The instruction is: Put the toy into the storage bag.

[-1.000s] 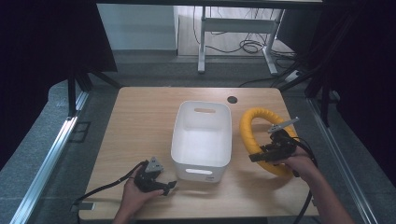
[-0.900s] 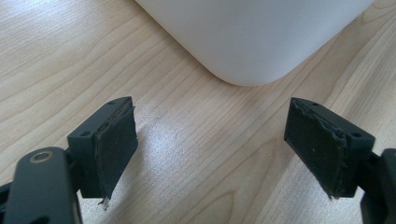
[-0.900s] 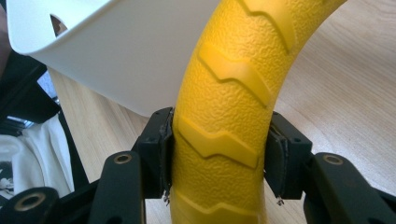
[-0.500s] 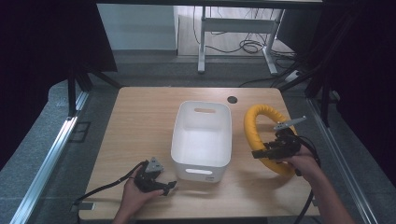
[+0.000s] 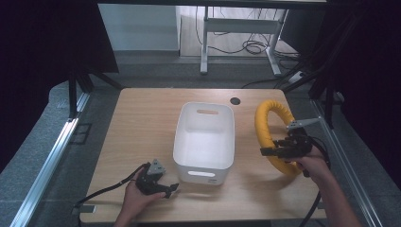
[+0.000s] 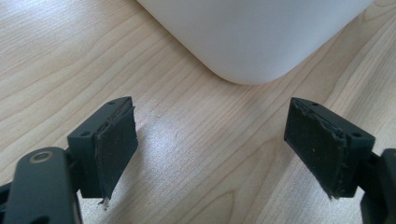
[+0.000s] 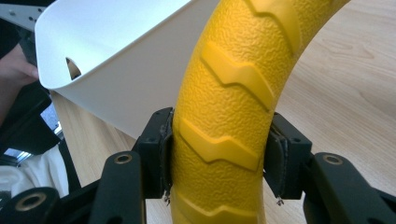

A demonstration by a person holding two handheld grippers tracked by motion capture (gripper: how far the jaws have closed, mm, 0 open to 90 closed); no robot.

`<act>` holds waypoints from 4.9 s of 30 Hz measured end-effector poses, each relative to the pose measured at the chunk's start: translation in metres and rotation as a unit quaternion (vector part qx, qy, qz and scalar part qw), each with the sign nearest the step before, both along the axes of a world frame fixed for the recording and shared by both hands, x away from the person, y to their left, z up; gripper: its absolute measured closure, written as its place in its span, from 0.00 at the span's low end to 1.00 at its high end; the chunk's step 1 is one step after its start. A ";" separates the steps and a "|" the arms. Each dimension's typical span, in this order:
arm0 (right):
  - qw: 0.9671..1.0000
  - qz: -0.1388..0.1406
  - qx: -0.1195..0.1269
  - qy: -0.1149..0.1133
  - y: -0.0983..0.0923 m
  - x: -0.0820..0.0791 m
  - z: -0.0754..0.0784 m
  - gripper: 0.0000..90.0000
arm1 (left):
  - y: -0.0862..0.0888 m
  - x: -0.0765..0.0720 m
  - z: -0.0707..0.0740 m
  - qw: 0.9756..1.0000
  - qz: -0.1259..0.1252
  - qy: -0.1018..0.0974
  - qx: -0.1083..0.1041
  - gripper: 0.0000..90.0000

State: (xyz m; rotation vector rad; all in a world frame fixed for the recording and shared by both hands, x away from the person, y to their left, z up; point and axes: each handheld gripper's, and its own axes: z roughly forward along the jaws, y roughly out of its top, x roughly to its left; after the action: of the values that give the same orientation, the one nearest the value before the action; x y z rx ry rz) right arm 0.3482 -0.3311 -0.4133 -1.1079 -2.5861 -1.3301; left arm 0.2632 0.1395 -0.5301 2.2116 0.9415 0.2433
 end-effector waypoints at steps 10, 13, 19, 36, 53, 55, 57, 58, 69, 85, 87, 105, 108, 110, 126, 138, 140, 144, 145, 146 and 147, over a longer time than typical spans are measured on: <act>1.000 -0.011 0.013 -0.010 -0.007 0.000 0.005 0.55 | 0.000 0.000 0.000 1.000 0.000 0.000 0.000 0.19; 1.000 -0.016 0.021 -0.014 -0.008 0.000 0.006 0.55 | 0.000 0.000 0.000 1.000 0.000 0.000 0.001 0.19; 0.999 -0.020 0.031 -0.016 -0.011 0.001 0.008 0.55 | 0.000 0.000 0.000 1.000 -0.001 0.000 0.002 0.19; 0.998 -0.028 0.046 -0.019 -0.017 0.002 0.011 0.55 | 0.000 0.000 0.000 1.000 -0.001 0.000 0.001 0.19; 0.997 -0.036 0.053 -0.041 -0.024 0.000 0.017 0.56 | 0.000 0.000 -0.001 1.000 -0.001 0.001 0.005 0.19; 0.996 -0.039 0.058 -0.047 -0.026 -0.001 0.021 0.56 | 0.000 0.000 -0.001 1.000 -0.001 0.002 0.005 0.19; 0.996 -0.042 0.065 -0.050 -0.027 -0.001 0.024 0.56 | 0.000 0.001 -0.001 1.000 -0.002 0.002 0.006 0.19; 0.995 -0.041 0.074 -0.050 -0.028 -0.001 0.025 0.56 | 0.000 0.000 -0.001 1.000 -0.002 0.002 0.006 0.19; 0.992 -0.043 0.105 -0.060 -0.029 -0.001 0.031 0.56 | 0.000 0.001 -0.001 1.000 -0.004 0.002 0.008 0.19; 0.985 -0.038 0.143 -0.086 -0.021 -0.007 0.044 0.55 | 0.000 0.001 -0.001 1.000 -0.005 0.002 0.008 0.19; 0.984 -0.039 0.148 -0.089 -0.019 -0.008 0.044 0.55 | 0.000 0.001 -0.001 1.000 -0.005 0.004 0.008 0.19; 0.966 -0.088 0.199 -0.142 0.004 -0.020 0.042 0.55 | 0.000 0.000 -0.002 1.000 -0.005 0.004 0.008 0.19; 0.963 -0.099 0.201 -0.152 0.009 -0.023 0.041 0.55 | 0.000 0.000 -0.002 1.000 -0.005 0.004 0.008 0.19; 0.961 -0.109 0.201 -0.158 0.013 -0.025 0.041 0.55 | 0.000 0.000 -0.001 1.000 -0.005 0.004 0.008 0.19; 0.940 -0.178 0.192 -0.219 0.050 -0.039 0.039 0.55 | 0.000 0.000 -0.001 1.000 -0.006 0.002 0.007 0.19; 0.932 -0.191 0.187 -0.244 0.060 -0.042 0.042 0.54 | -0.001 0.000 -0.002 1.000 -0.005 0.007 0.006 0.19; 0.930 -0.193 0.184 -0.252 0.061 -0.044 0.044 0.54 | -0.001 0.000 -0.002 1.000 -0.005 0.007 0.006 0.19; 0.928 -0.195 0.184 -0.259 0.063 -0.045 0.047 0.54 | -0.001 0.001 -0.003 1.000 -0.006 0.007 0.007 0.19; 0.927 -0.194 0.184 -0.262 0.063 -0.045 0.048 0.54 | -0.001 0.001 -0.003 1.000 -0.006 0.008 0.006 0.19; 0.926 -0.195 0.188 -0.262 0.064 -0.046 0.048 0.54 | -0.001 0.001 -0.003 1.000 -0.006 0.008 0.006 0.19; 0.926 -0.196 0.189 -0.263 0.065 -0.046 0.048 0.54 | -0.001 0.001 -0.003 1.000 -0.006 0.007 0.007 0.19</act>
State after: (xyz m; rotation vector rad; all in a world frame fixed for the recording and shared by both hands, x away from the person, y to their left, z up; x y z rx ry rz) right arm 0.3026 -0.2662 -0.3651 -1.3882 -2.2898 -2.3884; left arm 0.2638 0.1385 -0.5327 2.2341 0.9365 0.2295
